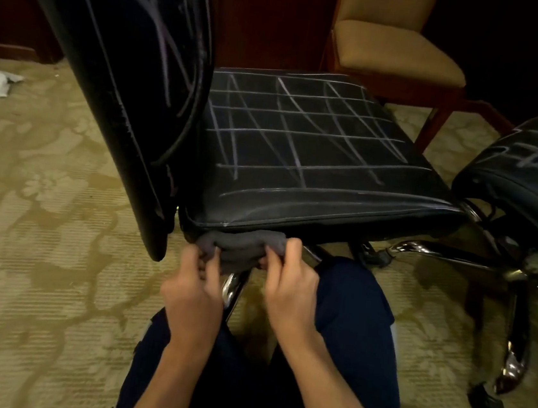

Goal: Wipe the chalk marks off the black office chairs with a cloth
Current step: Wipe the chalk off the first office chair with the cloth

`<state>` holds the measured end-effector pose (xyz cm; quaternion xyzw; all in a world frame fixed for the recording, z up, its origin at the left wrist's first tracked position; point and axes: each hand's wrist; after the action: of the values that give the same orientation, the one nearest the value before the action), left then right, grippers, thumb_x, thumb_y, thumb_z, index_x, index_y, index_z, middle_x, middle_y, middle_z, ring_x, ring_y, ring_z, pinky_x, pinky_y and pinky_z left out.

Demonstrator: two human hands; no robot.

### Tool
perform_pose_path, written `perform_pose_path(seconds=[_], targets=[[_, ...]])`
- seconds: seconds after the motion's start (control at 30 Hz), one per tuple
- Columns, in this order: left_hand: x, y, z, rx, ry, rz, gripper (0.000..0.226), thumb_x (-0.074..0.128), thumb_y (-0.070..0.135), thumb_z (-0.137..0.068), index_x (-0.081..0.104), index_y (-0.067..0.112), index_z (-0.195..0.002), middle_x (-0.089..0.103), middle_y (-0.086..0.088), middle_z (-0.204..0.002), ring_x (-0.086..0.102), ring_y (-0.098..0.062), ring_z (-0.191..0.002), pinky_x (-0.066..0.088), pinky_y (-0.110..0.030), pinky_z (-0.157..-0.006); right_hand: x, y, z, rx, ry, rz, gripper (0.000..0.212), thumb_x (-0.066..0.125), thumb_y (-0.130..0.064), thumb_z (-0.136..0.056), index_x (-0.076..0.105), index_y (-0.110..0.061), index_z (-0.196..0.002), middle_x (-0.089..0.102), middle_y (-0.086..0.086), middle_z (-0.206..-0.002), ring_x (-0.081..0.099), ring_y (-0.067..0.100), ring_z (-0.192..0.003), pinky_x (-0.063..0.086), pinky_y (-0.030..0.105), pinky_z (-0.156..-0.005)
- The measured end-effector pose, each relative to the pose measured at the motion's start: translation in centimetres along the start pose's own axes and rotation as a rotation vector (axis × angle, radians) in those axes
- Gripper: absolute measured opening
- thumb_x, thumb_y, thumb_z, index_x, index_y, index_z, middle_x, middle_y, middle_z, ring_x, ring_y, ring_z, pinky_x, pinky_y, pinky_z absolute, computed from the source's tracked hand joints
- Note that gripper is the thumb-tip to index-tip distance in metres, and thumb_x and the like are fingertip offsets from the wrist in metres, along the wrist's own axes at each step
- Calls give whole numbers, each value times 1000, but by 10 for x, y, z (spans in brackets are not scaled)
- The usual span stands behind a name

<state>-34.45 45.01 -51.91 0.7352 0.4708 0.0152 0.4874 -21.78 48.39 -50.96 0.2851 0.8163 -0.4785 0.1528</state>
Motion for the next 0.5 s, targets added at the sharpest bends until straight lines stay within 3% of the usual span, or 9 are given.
perform_pose_path(seconds=[0.07,0.17,0.23,0.3,0.37,0.43,0.5], targets=[[17,19,4,52,-71,70,14,65,13,-94,54,10,-87,59,1,-60,55,-13,-46,41,-27,-39,-24,12,-11,89,55,14,18,48,-28,-101,52,-10,-98,68,1,-78,67,16,-64,53,32,-51],[58,65,7,26,-208,171,14,67,16,-93,53,17,-91,67,-6,-67,66,-26,-56,51,-36,-49,-67,38,-32,228,222,36,5,54,-9,-100,53,-4,-97,56,-14,-72,60,14,-72,36,17,-59],[83,99,10,53,-295,185,11,67,13,-91,56,14,-93,70,-8,-71,68,-28,-61,52,-34,-53,-90,60,-48,363,257,32,7,51,-7,-101,52,0,-101,51,-20,-73,57,0,-66,33,13,-59],[105,128,16,89,-375,188,9,66,11,-92,57,11,-95,70,-9,-76,68,-28,-67,53,-35,-58,-111,82,-62,512,273,12,10,47,-11,-103,50,-2,-107,54,-13,-77,57,-7,-63,37,14,-63],[122,149,21,94,-473,201,8,60,13,-96,53,13,-100,70,-9,-83,68,-28,-75,56,-42,-66,-123,98,-74,614,339,-3,11,45,-14,-104,48,-6,-111,60,1,-91,61,5,-78,42,24,-73],[129,155,23,72,-505,209,7,57,14,-98,52,15,-102,69,-8,-85,68,-27,-78,56,-46,-70,-121,101,-79,655,380,7,9,45,-15,-104,47,-9,-109,60,9,-98,63,27,-95,45,35,-78],[126,144,21,40,-474,195,6,58,14,-97,54,14,-101,71,-9,-84,68,-28,-76,56,-46,-70,-107,94,-73,623,382,56,12,48,-14,-102,48,-5,-110,63,19,-100,63,38,-96,45,41,-78]])
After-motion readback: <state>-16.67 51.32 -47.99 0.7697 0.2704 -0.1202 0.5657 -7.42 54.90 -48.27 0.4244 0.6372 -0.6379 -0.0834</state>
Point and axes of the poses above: each hand's wrist, its own z-axis away from the middle knuckle, its own x-axis out of the palm, y = z × x
